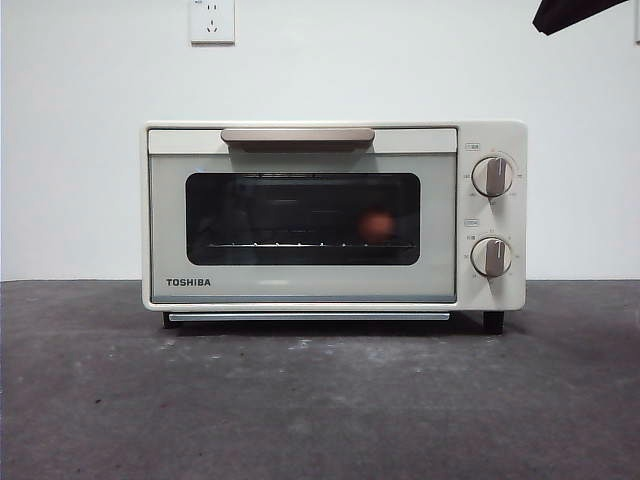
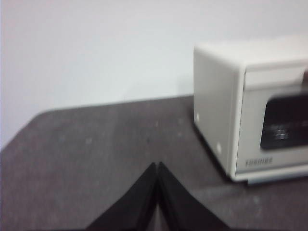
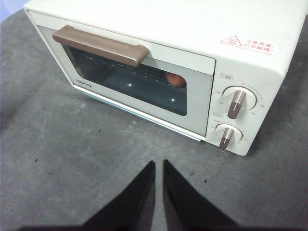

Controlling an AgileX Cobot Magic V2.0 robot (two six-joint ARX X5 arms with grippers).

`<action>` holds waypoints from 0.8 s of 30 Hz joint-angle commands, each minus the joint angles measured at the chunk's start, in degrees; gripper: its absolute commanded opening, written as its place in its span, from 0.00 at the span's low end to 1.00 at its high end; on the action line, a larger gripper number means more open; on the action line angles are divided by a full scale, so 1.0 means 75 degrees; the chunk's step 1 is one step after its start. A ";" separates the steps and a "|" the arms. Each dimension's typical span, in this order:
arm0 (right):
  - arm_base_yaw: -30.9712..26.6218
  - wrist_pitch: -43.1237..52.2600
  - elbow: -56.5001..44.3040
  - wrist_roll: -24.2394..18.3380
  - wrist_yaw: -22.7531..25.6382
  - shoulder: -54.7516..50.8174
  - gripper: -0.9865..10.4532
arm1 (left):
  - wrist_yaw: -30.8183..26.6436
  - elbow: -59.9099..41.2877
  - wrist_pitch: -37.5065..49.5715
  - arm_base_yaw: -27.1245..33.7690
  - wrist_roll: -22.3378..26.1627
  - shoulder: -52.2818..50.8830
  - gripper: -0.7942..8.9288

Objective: Eggoven

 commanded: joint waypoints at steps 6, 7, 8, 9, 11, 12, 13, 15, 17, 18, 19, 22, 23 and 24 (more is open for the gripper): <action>0.0044 0.0061 0.0064 -0.0006 0.0026 0.0023 0.09 | -0.0017 -0.0930 -0.0044 0.0017 -0.0157 -0.0405 0.09; 0.0044 0.0064 0.0064 -0.0006 0.0023 0.0023 0.09 | -0.0017 -0.0930 -0.0216 0.0017 -0.0160 -0.0405 0.09; 0.0044 0.0061 0.0064 -0.0006 0.0023 0.0023 0.09 | -0.0017 -0.0930 -0.0431 0.0017 -0.0160 -0.0405 0.09; 0.0044 0.0061 0.0064 -0.0006 0.0023 0.0023 0.09 | -0.0017 -0.0930 -0.0609 0.0020 -0.0157 -0.0405 0.09; 0.0044 0.0061 0.0064 -0.0006 0.0023 0.0023 0.09 | -0.0017 -0.0927 -0.0854 0.0020 -0.0166 -0.0402 0.09; 0.0044 0.0061 0.0064 -0.0006 0.0023 0.0026 0.09 | -0.0017 -0.0927 -0.0836 0.0017 -0.0178 -0.0405 0.09; 0.0044 0.0058 0.0064 -0.0006 0.0023 0.0026 0.09 | -0.0017 -0.0927 -0.0836 0.0020 -0.0239 -0.0405 0.09; 0.0044 0.0058 0.0064 -0.0006 0.0023 0.0026 0.09 | -0.0015 -0.0927 -0.0833 0.0017 -0.0306 -0.0405 0.09; 0.0044 0.0061 0.0064 -0.0006 0.0023 0.0023 0.09 | -0.0015 -0.0927 -0.0836 0.0017 -0.0306 -0.0405 0.09; 0.0044 0.0058 0.0064 -0.0006 0.0023 0.0023 0.09 | -0.0015 -0.0927 -0.0836 0.0017 -0.0306 -0.0405 0.09; 0.0044 0.0061 0.0064 -0.0006 0.0026 0.0023 0.09 | -0.0015 -0.0927 -0.0836 0.0017 -0.0306 -0.0405 0.09; 0.0044 0.0058 0.0064 -0.0006 0.0023 0.0023 0.09 | -0.0015 -0.0927 -0.0833 0.0017 -0.0306 -0.0405 0.09; 0.0044 0.0058 0.0064 -0.0006 0.0023 0.0023 0.09 | -0.0015 -0.0927 -0.0836 0.0017 -0.0306 -0.0405 0.09; 0.0044 0.0061 0.0064 -0.0006 0.0023 0.0023 0.09 | -0.0015 -0.0927 -0.0836 0.0017 -0.0306 -0.0405 0.09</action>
